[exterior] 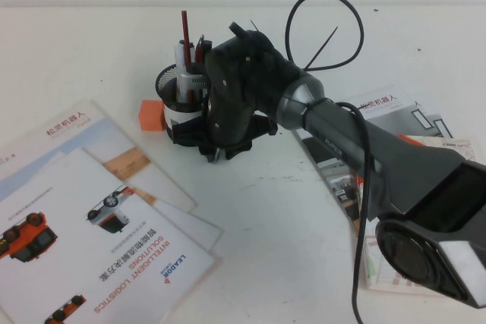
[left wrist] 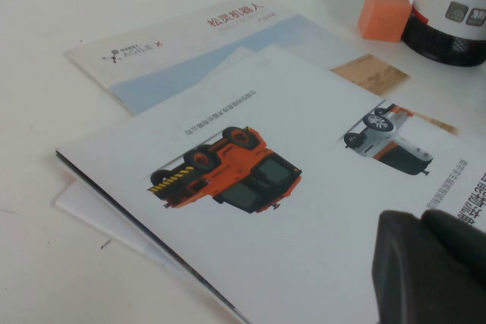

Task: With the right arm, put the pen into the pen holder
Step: Pick up the pen on the table

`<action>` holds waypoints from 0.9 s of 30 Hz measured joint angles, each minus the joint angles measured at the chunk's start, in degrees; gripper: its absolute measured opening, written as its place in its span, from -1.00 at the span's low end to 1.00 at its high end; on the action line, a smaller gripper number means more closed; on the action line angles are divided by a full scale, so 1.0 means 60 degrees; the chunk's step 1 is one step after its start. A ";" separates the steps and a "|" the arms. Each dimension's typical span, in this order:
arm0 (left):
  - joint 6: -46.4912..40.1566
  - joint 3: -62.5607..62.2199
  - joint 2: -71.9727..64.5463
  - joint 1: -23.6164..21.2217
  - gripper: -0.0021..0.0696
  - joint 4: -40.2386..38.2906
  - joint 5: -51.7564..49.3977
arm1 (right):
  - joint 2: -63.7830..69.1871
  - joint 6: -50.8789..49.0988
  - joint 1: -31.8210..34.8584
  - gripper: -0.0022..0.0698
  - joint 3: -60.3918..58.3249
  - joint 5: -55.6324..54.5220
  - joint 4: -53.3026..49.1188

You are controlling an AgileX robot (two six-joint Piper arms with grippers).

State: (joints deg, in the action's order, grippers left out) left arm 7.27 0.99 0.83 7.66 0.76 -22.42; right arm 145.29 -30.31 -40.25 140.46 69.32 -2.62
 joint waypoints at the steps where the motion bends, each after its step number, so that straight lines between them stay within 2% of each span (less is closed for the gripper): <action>1: 0.0000 0.0000 0.0000 0.0000 -0.95 0.0000 0.0000 | 0.0000 -0.0016 0.0000 -0.39 0.0000 0.0056 -0.0057; 5: 0.0000 0.0000 0.0000 0.0000 -0.95 0.0000 0.0000 | 0.0000 -0.0016 0.0000 -0.73 0.0017 0.0160 -0.0170; 7: 0.0000 0.0000 0.0000 0.0000 -0.95 0.0000 0.0000 | 0.0000 -0.0016 0.0000 -0.81 0.0017 0.0181 -0.0194; 19: 0.0000 0.0000 0.0000 0.0000 -0.95 0.0000 0.0000 | -0.0735 0.0002 -0.0080 -0.82 -0.0384 0.0277 -0.0295; 27: 0.0000 0.0000 0.0000 0.0000 -0.95 0.0000 0.0000 | -0.2363 -0.0468 0.0122 -0.82 -0.3444 0.0236 -0.0777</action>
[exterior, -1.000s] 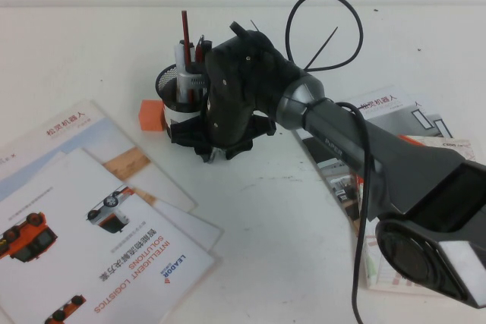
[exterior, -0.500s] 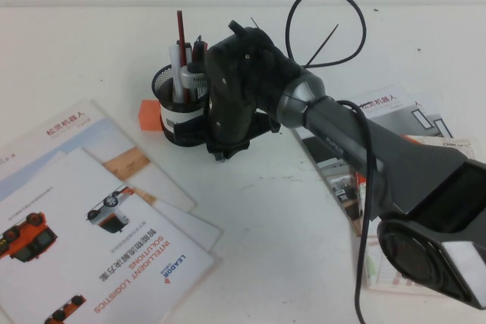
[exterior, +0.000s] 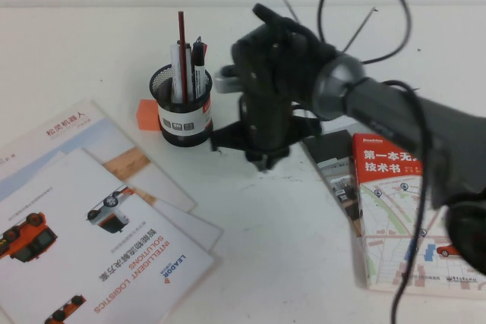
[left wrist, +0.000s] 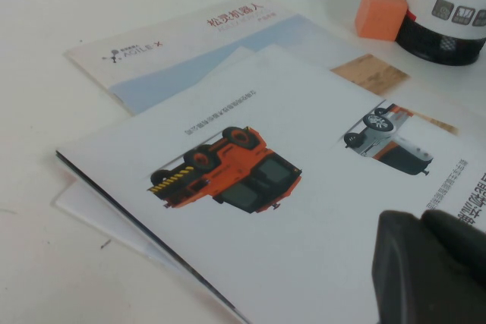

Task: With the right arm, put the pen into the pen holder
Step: Pick up the pen on the table, then place the pen onto the pen holder

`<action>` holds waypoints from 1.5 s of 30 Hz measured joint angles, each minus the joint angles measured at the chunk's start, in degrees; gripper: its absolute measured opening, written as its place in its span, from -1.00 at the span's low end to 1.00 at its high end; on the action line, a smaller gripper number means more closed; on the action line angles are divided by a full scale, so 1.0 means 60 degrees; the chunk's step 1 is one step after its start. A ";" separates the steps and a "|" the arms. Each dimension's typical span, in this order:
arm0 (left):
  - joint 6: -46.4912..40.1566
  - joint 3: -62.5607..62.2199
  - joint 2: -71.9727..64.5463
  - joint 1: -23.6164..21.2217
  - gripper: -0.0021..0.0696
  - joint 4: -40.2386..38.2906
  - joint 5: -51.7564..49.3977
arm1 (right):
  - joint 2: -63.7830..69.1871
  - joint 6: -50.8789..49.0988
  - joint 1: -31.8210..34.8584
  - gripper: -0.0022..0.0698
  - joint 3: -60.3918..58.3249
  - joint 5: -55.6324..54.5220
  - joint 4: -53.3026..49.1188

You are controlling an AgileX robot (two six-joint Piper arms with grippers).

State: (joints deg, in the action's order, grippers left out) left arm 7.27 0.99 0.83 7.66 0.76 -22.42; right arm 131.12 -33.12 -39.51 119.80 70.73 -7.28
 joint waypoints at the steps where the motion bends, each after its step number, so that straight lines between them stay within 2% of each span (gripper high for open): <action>1: 0.0000 0.0000 0.0000 0.0000 -0.95 0.0000 0.0000 | -0.0227 -0.0156 0.0074 -0.82 -0.0473 0.0000 -0.0151; 5: 0.0000 0.0000 0.0000 0.0000 -0.95 0.0000 0.0000 | -0.1589 -0.0894 0.0225 -0.82 -0.2124 -0.0465 -0.0657; 11: 0.0000 0.0000 0.0000 0.0000 -0.95 0.0000 0.0000 | -0.3954 -0.1735 0.0243 -0.82 -0.4332 -0.3916 -0.0978; 14: 0.0000 0.0000 0.0000 0.0000 -0.95 0.0000 0.0000 | -0.5098 -0.2268 0.0243 -0.82 -0.5741 -0.6779 -0.1622; 17: 0.0000 0.0000 0.0000 0.0000 -0.95 0.0000 0.0000 | -0.5695 -0.2382 0.0398 -0.82 -0.7356 -1.0994 -0.2383; 21: 0.0000 0.0000 0.0000 0.0000 -0.95 0.0000 0.0000 | -0.5417 -0.1691 0.0917 -0.82 -0.9245 -1.7124 -0.2794; 23: 0.0000 0.0000 0.0000 0.0000 -0.95 0.0000 0.0000 | -0.4976 -0.0978 0.1049 -0.82 -0.9496 -1.8750 -0.2664; 26: 0.0000 0.0000 0.0000 0.0000 -0.95 0.0000 0.0000 | -0.4507 0.0492 0.1053 -0.82 -0.9356 -1.9314 -0.2686; 30: 0.0000 0.0000 0.0000 0.0000 -0.95 0.0000 0.0000 | -0.4100 0.1292 0.1053 -0.82 -0.8581 -1.9034 -0.3354; 37: 0.0000 0.0000 0.0000 0.0000 -0.95 0.0000 0.0000 | -0.2813 0.1419 0.1053 -0.82 -0.7005 -1.8940 -0.3408; 45: 0.0000 0.0000 0.0000 0.0000 -0.95 0.0000 0.0000 | -0.0583 0.1441 0.0710 -0.82 -0.5303 -1.8963 -0.2703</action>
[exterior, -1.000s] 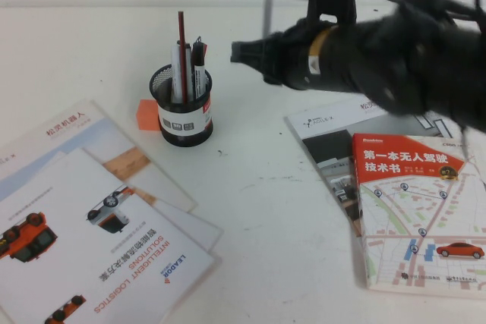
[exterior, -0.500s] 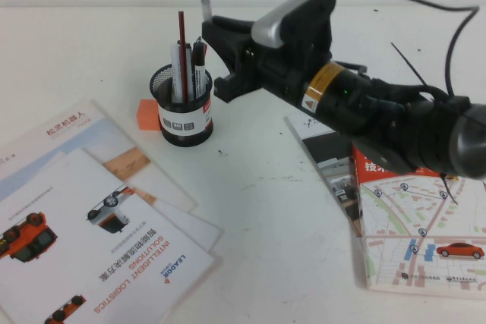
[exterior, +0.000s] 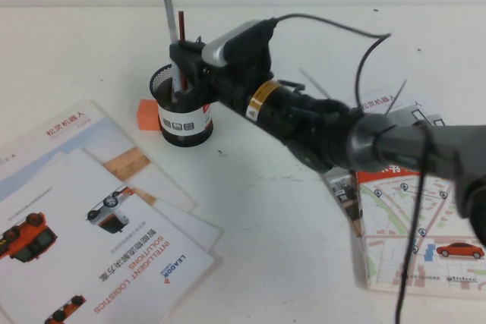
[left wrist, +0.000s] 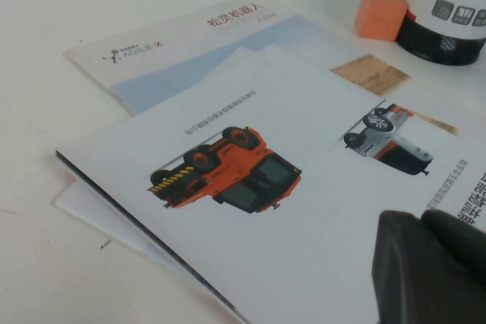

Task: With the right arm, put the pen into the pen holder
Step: Place the pen onto the pen holder

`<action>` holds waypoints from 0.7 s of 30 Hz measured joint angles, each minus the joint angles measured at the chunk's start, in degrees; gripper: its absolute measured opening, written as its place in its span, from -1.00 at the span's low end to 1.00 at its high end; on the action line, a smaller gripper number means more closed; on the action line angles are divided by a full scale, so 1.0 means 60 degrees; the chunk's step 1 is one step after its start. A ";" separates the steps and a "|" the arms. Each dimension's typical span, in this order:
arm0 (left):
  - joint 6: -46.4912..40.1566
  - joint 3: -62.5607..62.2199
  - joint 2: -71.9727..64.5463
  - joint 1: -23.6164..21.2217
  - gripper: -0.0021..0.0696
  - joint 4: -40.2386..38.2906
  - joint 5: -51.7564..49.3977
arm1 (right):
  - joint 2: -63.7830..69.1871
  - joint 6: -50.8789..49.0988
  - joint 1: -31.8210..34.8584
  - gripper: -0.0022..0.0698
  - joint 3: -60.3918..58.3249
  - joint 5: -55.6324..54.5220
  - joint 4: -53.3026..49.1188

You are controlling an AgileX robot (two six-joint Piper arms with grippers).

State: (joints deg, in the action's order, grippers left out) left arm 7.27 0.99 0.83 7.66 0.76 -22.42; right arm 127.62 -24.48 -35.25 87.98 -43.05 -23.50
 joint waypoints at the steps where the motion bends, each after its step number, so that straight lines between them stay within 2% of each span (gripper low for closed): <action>1: 0.0000 0.0000 0.0000 0.0000 -0.95 0.0000 0.0000 | 0.0241 0.0000 -0.0045 -0.82 0.0199 -0.0019 0.0087; 7: 0.0000 0.0000 0.0000 0.0000 -0.95 0.0000 0.0000 | 0.1250 0.0000 -0.0161 -0.82 0.1023 -0.0057 0.0368; 14: 0.0000 0.0000 0.0000 0.0000 -0.95 0.0000 0.0000 | 0.1349 0.0026 -0.0177 -0.79 0.1170 0.0013 0.0536; 16: 0.0000 0.0000 0.0000 0.0000 -0.95 0.0000 0.0000 | 0.1349 0.0026 -0.0180 -0.70 0.1193 0.0048 0.0558; 21: 0.0000 0.0000 0.0000 0.0000 -0.95 0.0000 0.0000 | 0.1349 0.0007 -0.0214 -0.27 0.1193 0.0070 0.0558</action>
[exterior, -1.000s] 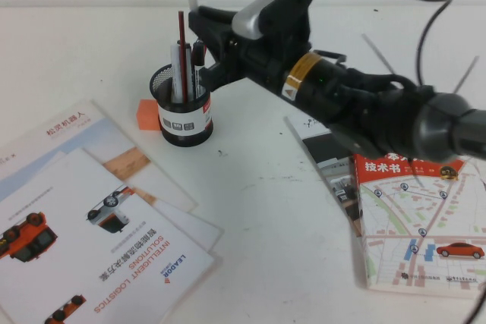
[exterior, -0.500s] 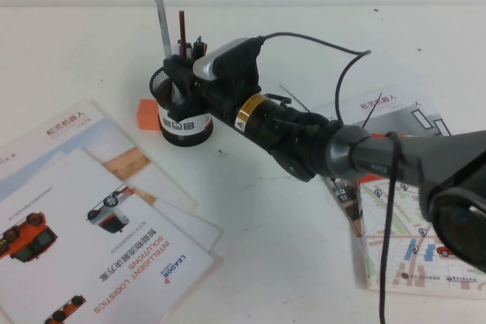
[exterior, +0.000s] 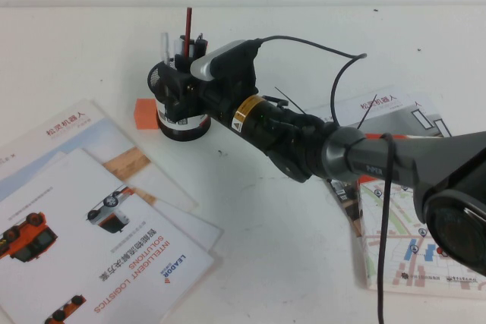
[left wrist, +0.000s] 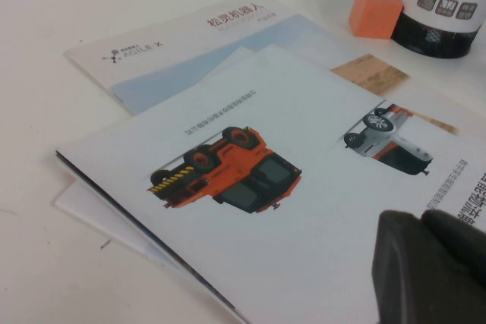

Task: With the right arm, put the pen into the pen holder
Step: Place the pen onto the pen holder

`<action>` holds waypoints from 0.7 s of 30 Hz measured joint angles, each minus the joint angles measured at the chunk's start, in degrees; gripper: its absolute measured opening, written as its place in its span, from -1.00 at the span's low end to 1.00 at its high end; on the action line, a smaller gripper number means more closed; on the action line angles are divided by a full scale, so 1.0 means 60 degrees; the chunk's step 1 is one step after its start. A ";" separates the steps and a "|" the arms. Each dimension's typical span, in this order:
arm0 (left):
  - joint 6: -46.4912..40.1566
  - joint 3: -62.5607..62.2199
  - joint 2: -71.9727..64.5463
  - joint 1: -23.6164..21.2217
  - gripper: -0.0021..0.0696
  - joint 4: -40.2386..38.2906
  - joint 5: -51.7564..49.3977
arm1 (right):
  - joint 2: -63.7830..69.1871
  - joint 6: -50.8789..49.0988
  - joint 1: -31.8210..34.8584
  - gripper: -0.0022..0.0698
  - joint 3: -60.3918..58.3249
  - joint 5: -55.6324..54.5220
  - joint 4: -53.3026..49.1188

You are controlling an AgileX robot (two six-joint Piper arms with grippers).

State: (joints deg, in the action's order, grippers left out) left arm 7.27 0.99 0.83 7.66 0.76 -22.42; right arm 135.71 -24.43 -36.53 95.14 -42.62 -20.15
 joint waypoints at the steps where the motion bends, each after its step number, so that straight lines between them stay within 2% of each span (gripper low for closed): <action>1: 0.0000 0.0000 0.0000 0.0000 -0.95 0.0000 0.0000 | 0.0000 0.0000 0.0000 -0.22 0.0000 0.0000 0.0004; 5: 0.0000 0.0000 0.0000 0.0000 -0.95 0.0000 0.0000 | 0.0000 -0.0017 0.0000 -0.14 0.0000 -0.0077 0.0004; 11: 0.0000 0.0000 0.0000 0.0000 -0.95 0.0000 0.0000 | -0.0162 -0.0209 -0.0014 -0.14 0.0000 -0.0158 -0.0052; 13: 0.0000 0.0000 0.0000 0.0000 -0.95 0.0000 0.0000 | -0.0453 -0.0656 -0.0014 -0.26 -0.0017 -0.0140 -0.0355; 16: 0.0000 0.0000 0.0000 0.0000 -0.95 0.0000 0.0000 | -0.1166 -0.1226 -0.0014 -0.70 -0.0231 -0.0073 -0.0780; 17: 0.0000 0.0000 0.0000 0.0000 -0.95 0.0000 0.0000 | -0.1508 -0.1227 -0.0014 -0.79 -0.0392 -0.0073 -0.0797; 21: 0.0000 0.0000 0.0000 0.0000 -0.95 0.0000 0.0000 | -0.3192 -0.0035 -0.0102 -0.95 -0.1870 0.0394 -0.0229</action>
State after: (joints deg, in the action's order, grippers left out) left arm 7.27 0.99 0.83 7.66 0.76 -22.42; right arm 116.56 -24.64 -37.15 83.92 -40.26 -21.53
